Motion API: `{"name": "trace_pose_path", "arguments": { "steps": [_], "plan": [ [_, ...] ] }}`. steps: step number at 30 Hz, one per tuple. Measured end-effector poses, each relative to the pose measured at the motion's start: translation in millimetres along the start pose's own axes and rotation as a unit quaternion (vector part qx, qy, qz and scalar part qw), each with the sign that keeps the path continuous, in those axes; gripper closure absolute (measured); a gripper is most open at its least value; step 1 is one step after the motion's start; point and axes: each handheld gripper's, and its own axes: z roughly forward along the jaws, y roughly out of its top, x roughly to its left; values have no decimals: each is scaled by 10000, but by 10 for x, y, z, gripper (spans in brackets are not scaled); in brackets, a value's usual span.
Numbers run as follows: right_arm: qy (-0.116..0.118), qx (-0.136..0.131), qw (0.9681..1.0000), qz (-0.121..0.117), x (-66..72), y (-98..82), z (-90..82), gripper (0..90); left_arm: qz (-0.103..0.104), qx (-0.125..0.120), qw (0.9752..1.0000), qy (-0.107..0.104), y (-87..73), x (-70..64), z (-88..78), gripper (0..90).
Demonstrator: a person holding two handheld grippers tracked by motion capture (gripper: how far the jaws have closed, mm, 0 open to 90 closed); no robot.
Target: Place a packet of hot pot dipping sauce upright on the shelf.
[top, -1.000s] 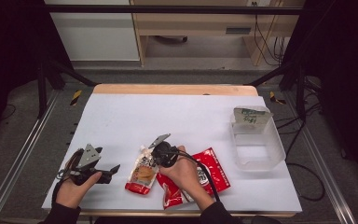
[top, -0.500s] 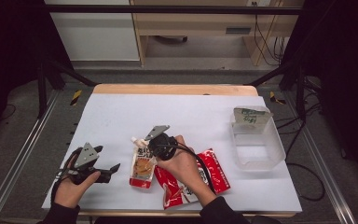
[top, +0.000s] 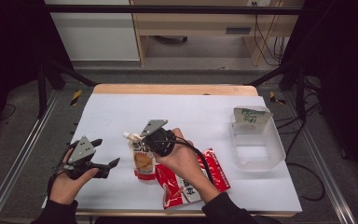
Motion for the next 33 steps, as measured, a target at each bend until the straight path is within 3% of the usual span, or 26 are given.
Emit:
{"name": "trace_pose_path", "arguments": {
  "steps": [6, 11, 14, 18, 22, 27, 31, 33],
  "plan": [
    [60, -161, 9998, -90, 17, 37, -67, 900, 129, -224, 9996, -99, 241, 104, -5, 112],
    [181, -262, 9993, -219, 52, 42, -88, 900, 229, -244, 9984, -449, 364, 146, 26, 164],
    [260, -337, 9986, -302, 94, 31, -117, 900, 434, -93, 9972, -596, 351, 115, 33, 165],
    [346, -370, 9980, -365, 143, 22, -140, 900, 373, -85, 9963, -769, 298, 76, 67, 172],
    [408, -408, 9975, -418, 205, 13, -160, 900, 541, 69, 9942, -925, 287, 11, 164, 188],
    [501, -433, 9970, -406, 220, -1, -183, 900, 524, 51, 9931, -1052, 269, 2, 209, 277],
    [571, -437, 9965, -428, 241, -9, -199, 900, 507, 20, 9905, -1280, 240, -28, 243, 388],
    [556, -380, 9969, -415, 239, -13, -212, 900, 557, -9, 9909, -1225, 237, -47, 243, 425]
  ]
}}
